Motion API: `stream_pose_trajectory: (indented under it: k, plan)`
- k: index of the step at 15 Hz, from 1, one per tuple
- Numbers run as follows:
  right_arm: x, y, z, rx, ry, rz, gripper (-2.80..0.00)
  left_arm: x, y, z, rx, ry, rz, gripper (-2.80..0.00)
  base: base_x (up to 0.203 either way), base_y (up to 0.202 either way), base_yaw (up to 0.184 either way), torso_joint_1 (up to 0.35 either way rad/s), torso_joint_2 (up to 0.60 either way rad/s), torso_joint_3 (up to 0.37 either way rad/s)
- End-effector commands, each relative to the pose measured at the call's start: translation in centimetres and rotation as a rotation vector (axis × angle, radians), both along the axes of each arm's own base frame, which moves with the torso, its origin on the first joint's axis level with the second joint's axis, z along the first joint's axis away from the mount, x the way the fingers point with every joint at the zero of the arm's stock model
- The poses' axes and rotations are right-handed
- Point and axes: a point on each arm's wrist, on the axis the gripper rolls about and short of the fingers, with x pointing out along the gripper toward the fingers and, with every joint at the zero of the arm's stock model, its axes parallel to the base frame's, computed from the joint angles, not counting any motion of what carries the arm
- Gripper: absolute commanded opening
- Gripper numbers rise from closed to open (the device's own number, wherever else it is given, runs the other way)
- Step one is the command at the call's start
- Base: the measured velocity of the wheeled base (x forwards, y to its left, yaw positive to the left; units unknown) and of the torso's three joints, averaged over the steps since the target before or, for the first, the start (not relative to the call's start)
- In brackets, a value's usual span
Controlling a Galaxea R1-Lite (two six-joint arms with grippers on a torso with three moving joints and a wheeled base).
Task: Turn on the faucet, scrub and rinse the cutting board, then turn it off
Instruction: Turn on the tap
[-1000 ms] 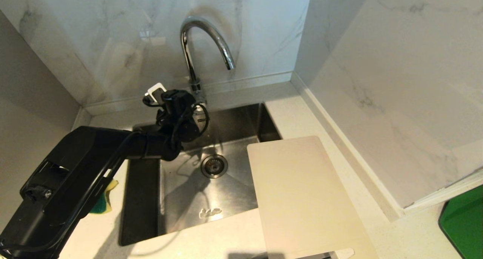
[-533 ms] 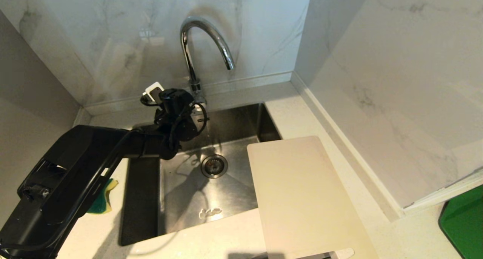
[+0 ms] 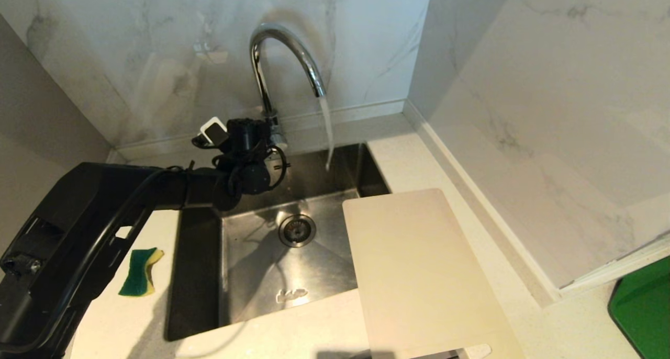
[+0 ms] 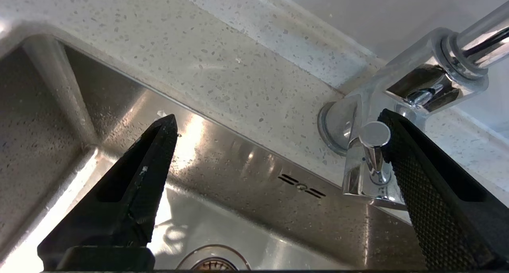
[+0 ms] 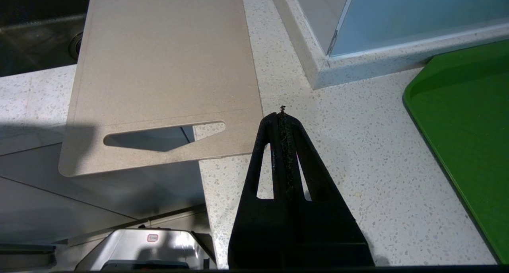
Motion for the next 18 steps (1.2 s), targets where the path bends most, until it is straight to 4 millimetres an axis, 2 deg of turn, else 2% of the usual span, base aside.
stream_pose_trajectory:
  k: [1,6,13,16,18]
  plan:
    - [0.0,0.0,0.0,0.000,-0.001,0.001,-2.80,-0.2,0.0,0.5,-0.020,-0.009,-0.013,0.00,0.000,0.000,0.000,0.000,0.00,0.000]
    - [0.0,0.0,0.0,0.000,0.001,0.001,-2.80,-0.8,0.0,-0.3,-0.120,0.106,-0.106,0.00,0.000,0.000,0.000,0.000,0.00,0.000]
    - [0.0,0.0,0.0,0.000,-0.001,0.001,-2.80,-1.0,0.0,-0.1,-0.136,0.105,-0.118,0.00,0.000,0.000,0.000,0.000,0.00,0.000]
    - [0.0,0.0,0.0,0.000,-0.001,0.001,-2.80,-1.2,-0.2,0.6,-0.137,0.088,-0.118,0.00,0.000,0.000,0.000,0.000,0.00,0.000]
    - [0.0,0.0,0.0,0.000,0.000,0.001,-2.80,-2.0,-0.7,2.1,-0.123,0.050,-0.123,0.00,0.000,0.000,0.000,0.000,0.00,0.000]
